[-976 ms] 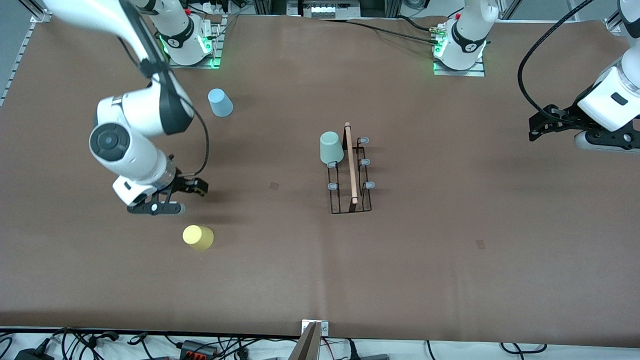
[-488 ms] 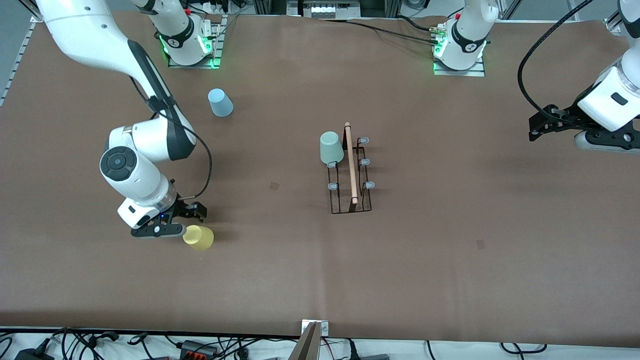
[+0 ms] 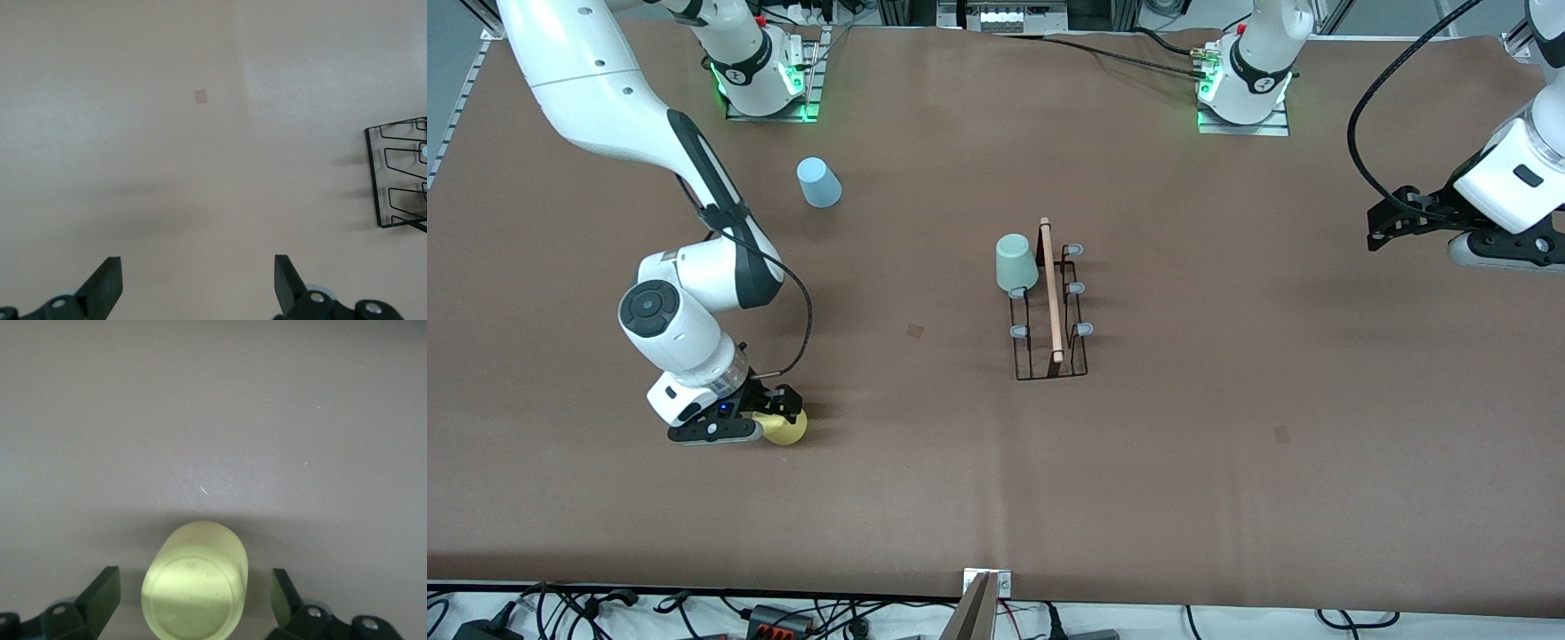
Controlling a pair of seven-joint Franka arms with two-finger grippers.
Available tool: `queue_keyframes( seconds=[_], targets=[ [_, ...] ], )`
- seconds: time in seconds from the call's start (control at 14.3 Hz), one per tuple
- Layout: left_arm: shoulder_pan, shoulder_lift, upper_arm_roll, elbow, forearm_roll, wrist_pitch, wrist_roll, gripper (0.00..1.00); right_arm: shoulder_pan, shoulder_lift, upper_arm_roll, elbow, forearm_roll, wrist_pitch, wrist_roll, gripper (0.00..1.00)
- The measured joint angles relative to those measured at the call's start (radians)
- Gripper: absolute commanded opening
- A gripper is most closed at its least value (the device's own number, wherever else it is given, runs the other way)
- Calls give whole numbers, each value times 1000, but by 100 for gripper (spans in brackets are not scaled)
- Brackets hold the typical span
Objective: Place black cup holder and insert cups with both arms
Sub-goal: 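Grasp the yellow cup with the right gripper and lift it, then lower the yellow cup onto a holder peg and open the right gripper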
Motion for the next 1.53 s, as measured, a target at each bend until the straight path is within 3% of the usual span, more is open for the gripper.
queue_keyframes(
  seconds=[0.14, 0.35, 0.56, 0.7, 1.12, 1.32, 1.53],
  targets=[
    [0, 0, 0, 0, 0, 0, 0, 100, 1, 8, 1, 0, -3, 2, -1, 63],
    [0, 0, 0, 0, 0, 0, 0, 100, 1, 12, 1, 5, -5, 3, -2, 20],
    [0, 0, 0, 0, 0, -1, 0, 100, 3, 8, 3, 11, -6, -9, -9, 14],
    [0, 0, 0, 0, 0, -1, 0, 100, 13, -32, 11, 25, -6, -104, -10, 14],
    [0, 0, 0, 0, 0, -1, 0, 100, 163, -304, 22, 81, 46, -462, 237, 12],
    [0, 0, 0, 0, 0, -1, 0, 100, 278, -321, 24, 124, 67, -486, 473, 14],
    [0, 0, 0, 0, 0, -1, 0, 100, 384, -273, 26, 182, 68, -483, 646, 14]
  ],
)
